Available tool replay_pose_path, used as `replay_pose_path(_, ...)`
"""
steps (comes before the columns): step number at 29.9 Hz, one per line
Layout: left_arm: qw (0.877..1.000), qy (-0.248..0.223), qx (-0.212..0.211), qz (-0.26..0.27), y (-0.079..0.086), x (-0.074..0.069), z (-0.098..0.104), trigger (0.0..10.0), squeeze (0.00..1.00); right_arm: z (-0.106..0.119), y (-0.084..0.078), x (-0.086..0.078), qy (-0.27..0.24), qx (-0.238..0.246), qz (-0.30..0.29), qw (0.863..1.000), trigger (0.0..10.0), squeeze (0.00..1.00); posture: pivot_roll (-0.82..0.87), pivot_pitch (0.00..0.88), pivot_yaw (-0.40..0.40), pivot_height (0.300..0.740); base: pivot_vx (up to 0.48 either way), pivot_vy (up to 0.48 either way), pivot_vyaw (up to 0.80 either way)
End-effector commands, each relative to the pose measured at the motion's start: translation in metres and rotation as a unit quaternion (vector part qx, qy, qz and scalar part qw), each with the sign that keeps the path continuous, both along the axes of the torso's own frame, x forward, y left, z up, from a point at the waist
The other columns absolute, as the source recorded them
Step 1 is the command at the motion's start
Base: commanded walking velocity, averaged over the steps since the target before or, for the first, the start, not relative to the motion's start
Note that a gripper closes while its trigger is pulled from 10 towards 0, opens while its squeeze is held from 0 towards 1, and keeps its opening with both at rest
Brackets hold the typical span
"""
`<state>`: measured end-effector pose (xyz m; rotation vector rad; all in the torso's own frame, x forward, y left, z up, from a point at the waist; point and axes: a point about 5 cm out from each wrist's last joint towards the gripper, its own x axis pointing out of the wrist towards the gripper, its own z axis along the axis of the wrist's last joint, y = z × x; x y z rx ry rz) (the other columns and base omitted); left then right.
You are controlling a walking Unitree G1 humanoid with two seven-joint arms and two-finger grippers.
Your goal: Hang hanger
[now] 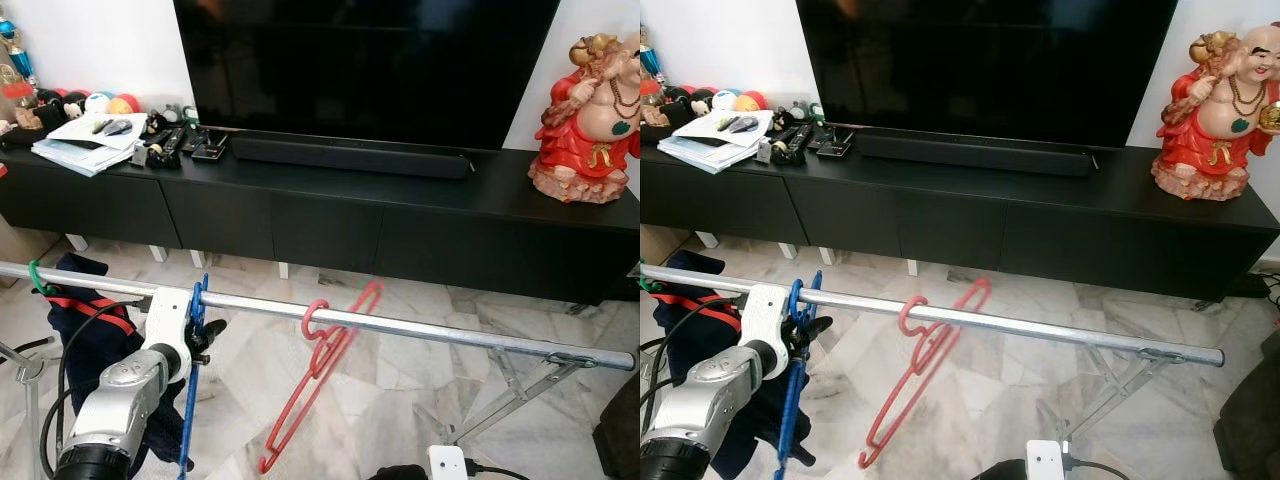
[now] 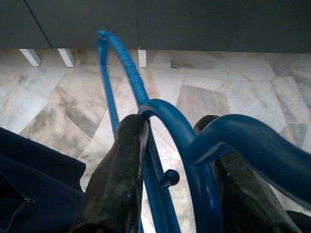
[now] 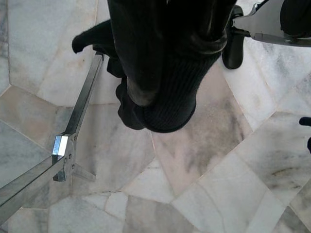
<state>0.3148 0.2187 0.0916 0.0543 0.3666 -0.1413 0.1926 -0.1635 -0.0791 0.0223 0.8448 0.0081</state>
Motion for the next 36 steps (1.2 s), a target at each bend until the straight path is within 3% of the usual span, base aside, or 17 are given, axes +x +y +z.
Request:
replay_pose_path(1,0.999,0.006,0.034,-0.014,0.0,0.0,-0.001,0.0,0.0,0.0,0.0,0.0,0.003,0.0,0.0,1.0,10.0,0.0,0.09,0.037,0.003,0.74,0.0,0.0,0.0)
replay_pose_path(11,0.996,0.009,0.075,-0.04,-0.004,-0.001,0.006,0.0,0.0,-0.001,0.001,-0.002,0.005,0.001,0.003,1.0,10.0,0.0,0.09,0.039,0.005,0.74,0.0,0.0,0.0)
replay_pose_path(17,0.997,0.008,0.063,-0.042,-0.006,0.0,0.006,0.0,0.0,-0.002,0.002,-0.002,0.006,0.002,0.003,1.0,10.0,0.0,0.09,0.038,0.006,0.74,0.0,0.0,0.0)
replay_pose_path(18,0.999,0.008,0.04,-0.031,-0.007,0.0,0.005,3.0,0.0,-0.002,0.003,-0.002,0.006,0.002,0.003,1.0,10.0,0.0,0.09,0.037,0.008,0.74,0.0,0.0,0.0)
replay_pose_path(19,0.999,0.008,0.04,-0.031,-0.007,0.0,0.005,3.0,0.0,-0.002,0.003,-0.002,0.006,0.002,0.003,1.0,10.0,0.0,0.09,0.037,0.008,0.74,0.0,0.0,0.0)
replay_pose_path(20,0.999,0.011,0.031,-0.027,-0.007,0.0,0.004,10.0,0.0,-0.002,0.003,-0.002,0.006,0.002,0.003,1.0,10.0,0.0,0.09,0.037,0.007,0.74,0.0,0.0,0.0)
replay_pose_path(26,0.999,0.03,0.006,-0.014,-0.008,-0.002,-0.003,10.0,0.0,-0.002,0.002,-0.003,0.007,0.001,0.004,1.0,10.0,0.0,0.09,0.038,0.005,0.74,0.0,0.0,0.0)
replay_pose_path(27,1.0,0.03,-0.004,-0.004,-0.008,-0.003,-0.004,10.0,0.13,-0.002,0.002,-0.003,0.007,0.0,0.004,1.0,10.0,0.0,0.09,0.038,0.004,0.74,0.0,0.0,0.0)
replay_pose_path(28,0.999,0.031,-0.016,0.001,-0.008,-0.003,-0.004,10.0,1.0,-0.002,0.002,-0.003,0.008,0.0,0.004,1.0,10.0,0.0,0.09,0.038,0.003,0.74,0.0,0.0,0.0)
replay_pose_path(35,0.999,0.029,-0.033,0.022,-0.004,-0.002,-0.003,10.0,1.0,-0.002,0.002,-0.003,0.009,0.0,0.005,1.0,10.0,0.0,0.09,0.04,0.0,0.74,0.0,0.0,0.0)
replay_pose_path(36,0.999,0.028,-0.029,0.017,-0.003,-0.003,-0.002,10.0,0.0,-0.002,0.002,-0.003,0.009,0.0,0.006,1.0,10.0,0.0,0.09,0.04,0.0,0.74,0.0,0.0,0.0)
